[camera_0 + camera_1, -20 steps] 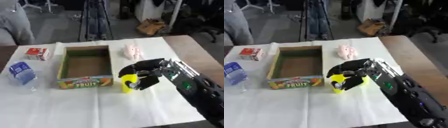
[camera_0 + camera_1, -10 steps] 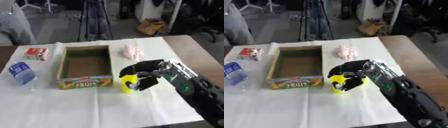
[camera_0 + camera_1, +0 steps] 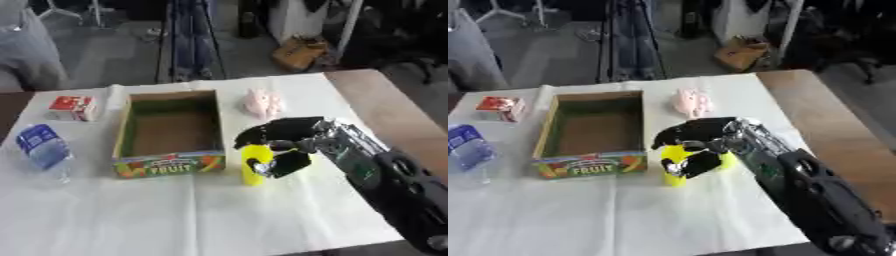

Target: Pick up objects on the table and place them in the box.

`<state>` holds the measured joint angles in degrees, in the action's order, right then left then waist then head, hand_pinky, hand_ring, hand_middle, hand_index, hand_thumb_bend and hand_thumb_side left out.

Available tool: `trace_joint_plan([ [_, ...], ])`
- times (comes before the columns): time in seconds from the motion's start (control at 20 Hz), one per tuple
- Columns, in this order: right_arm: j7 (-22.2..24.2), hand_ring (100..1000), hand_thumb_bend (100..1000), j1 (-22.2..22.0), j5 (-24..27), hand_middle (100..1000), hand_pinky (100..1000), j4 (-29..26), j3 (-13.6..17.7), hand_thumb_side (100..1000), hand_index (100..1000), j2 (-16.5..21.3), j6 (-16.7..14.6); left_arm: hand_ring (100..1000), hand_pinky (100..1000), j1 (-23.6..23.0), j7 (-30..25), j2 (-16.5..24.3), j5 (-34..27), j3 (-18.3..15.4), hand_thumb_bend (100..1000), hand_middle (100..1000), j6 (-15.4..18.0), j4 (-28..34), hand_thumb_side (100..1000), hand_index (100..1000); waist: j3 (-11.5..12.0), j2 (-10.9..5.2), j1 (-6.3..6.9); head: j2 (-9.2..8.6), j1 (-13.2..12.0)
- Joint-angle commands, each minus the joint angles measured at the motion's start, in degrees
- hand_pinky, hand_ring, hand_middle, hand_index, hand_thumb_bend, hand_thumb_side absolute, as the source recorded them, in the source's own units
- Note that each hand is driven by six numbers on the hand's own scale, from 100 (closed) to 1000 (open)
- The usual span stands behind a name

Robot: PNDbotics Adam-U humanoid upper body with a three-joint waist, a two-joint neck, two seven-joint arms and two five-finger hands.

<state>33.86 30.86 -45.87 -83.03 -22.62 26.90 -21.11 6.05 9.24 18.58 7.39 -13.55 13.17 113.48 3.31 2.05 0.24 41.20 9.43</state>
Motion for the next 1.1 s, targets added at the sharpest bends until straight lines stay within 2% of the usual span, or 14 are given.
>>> trace_joint_plan([
  [0.05, -0.8, 917, 100, 1.5, -0.9, 959, 823, 0.3, 1.0, 957, 984, 0.2, 0.1, 800, 541, 0.6, -0.2, 0.6, -0.2, -0.1, 555, 786, 0.1, 1.1, 761, 817, 0.1, -0.38, 0.18, 0.11, 0.2],
  [0.65, -1.4, 913, 100, 1.7, -2.5, 955, 816, 5.1, 1.9, 1000, 984, -1.1, 0.3, 800, 540, 0.7, -0.3, 0.4, -0.4, 0.0, 554, 786, 0.3, 1.1, 762, 816, 0.3, -0.16, 0.54, 0.09, 0.7],
  [1.1, -1.6, 911, 100, 1.5, -2.8, 953, 814, 7.6, 1.8, 1000, 984, -2.3, -0.2, 800, 539, 0.8, -0.4, 0.3, -0.5, 0.1, 555, 786, 0.3, 1.1, 763, 817, 0.5, -0.04, 0.69, 0.15, 0.9],
])
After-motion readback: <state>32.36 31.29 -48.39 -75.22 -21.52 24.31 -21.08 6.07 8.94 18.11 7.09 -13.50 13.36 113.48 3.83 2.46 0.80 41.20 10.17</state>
